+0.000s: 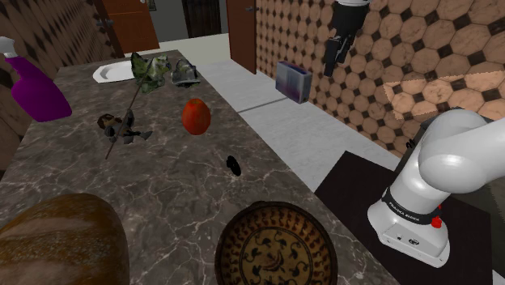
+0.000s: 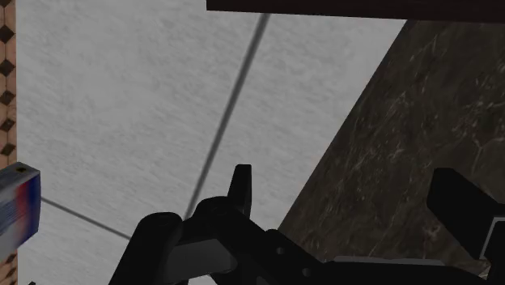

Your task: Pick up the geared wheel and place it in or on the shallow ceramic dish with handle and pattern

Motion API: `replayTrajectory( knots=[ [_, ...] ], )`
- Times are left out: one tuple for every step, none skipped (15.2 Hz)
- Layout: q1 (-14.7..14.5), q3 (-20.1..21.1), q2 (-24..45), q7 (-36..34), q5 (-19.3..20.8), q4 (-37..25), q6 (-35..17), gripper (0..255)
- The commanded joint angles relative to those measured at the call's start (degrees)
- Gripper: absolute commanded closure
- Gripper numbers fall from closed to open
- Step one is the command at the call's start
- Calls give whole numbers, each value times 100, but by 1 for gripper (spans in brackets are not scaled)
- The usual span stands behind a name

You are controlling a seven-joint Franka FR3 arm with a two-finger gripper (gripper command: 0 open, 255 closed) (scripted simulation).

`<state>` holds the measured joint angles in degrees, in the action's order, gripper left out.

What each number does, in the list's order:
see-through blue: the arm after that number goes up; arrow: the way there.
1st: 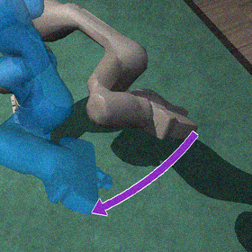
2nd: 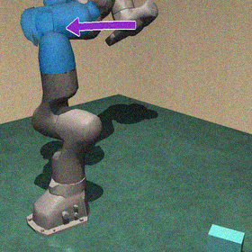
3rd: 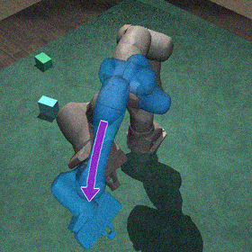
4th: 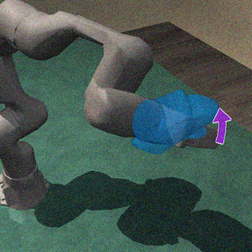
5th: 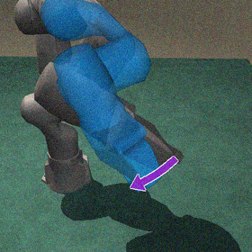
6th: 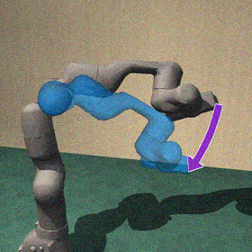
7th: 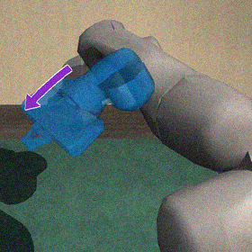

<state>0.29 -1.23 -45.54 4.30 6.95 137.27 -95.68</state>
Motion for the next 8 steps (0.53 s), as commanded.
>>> replayTrajectory(
  knots=[
    [0,0,0,0,0,0,0,0],
    [-54,109,56,-120,-91,0,-11,0],
    [-107,217,117,-240,-182,-6,-25,0],
    [-160,325,185,-359,-272,-17,-40,0],
    [-212,432,258,-477,-362,-34,-58,0],
    [-263,539,338,-595,-450,-57,-77,0],
    [-314,644,422,-712,-537,-85,-98,0],
    [-364,749,513,-829,-621,-119,-121,0]
  ],
)
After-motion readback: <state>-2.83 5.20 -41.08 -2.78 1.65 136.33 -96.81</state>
